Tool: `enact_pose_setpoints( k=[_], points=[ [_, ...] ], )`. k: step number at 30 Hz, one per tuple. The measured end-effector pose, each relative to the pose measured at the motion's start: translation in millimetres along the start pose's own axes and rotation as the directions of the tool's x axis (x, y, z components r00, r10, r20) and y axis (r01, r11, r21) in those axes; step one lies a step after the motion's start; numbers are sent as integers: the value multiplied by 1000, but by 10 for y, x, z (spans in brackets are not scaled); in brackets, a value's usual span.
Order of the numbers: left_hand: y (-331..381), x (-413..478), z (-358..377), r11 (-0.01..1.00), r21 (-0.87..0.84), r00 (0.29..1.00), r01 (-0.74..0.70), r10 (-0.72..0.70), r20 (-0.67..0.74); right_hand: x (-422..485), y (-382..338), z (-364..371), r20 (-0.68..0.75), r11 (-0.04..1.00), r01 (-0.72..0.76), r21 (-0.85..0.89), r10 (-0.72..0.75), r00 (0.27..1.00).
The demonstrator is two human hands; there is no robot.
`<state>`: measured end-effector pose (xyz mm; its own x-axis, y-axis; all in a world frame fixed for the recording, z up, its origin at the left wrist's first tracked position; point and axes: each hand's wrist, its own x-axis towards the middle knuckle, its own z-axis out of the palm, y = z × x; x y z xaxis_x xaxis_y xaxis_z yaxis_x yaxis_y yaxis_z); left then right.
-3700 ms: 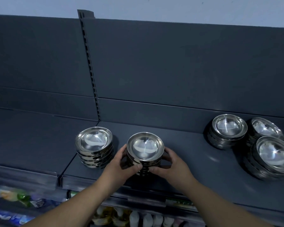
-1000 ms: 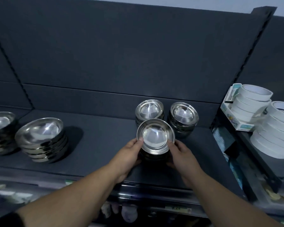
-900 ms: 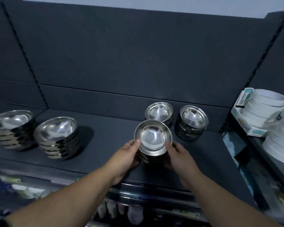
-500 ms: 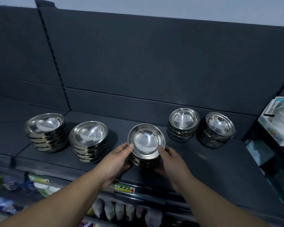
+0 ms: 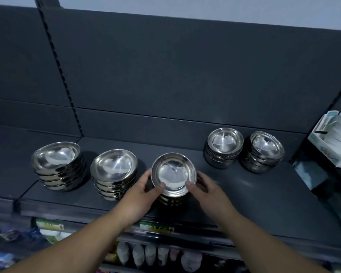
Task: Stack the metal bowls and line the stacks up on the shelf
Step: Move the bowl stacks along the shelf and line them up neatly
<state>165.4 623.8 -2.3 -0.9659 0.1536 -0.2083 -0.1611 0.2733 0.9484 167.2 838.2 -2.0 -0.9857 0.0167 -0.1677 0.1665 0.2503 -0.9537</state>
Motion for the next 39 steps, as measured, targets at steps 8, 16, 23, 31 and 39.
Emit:
enact_pose_setpoints(
  k=[8, 16, 23, 31, 39],
  points=[
    [-5, 7, 36, 963, 231, 984, -137, 160, -80, 32, -41, -109, 49, 942, 136, -307, -127, 991],
    [0, 79, 33, 954, 253, 978, -161, 189, -90, 98, -21, -104, 51, 959, 158, -234, -150, 987],
    [52, 127, -8, 959, 213, 974, -186, 209, -88, 191, 24, -115, 58, 987, 145, -68, -142, 988],
    [21, 83, 27, 962, 221, 977, -159, 185, -102, 114, 43, -125, 56, 958, 162, -237, -153, 987],
    [62, 53, 29, 964, 200, 973, -175, 200, -112, 67, -44, -120, 35, 951, 180, -251, -177, 984]
  ],
)
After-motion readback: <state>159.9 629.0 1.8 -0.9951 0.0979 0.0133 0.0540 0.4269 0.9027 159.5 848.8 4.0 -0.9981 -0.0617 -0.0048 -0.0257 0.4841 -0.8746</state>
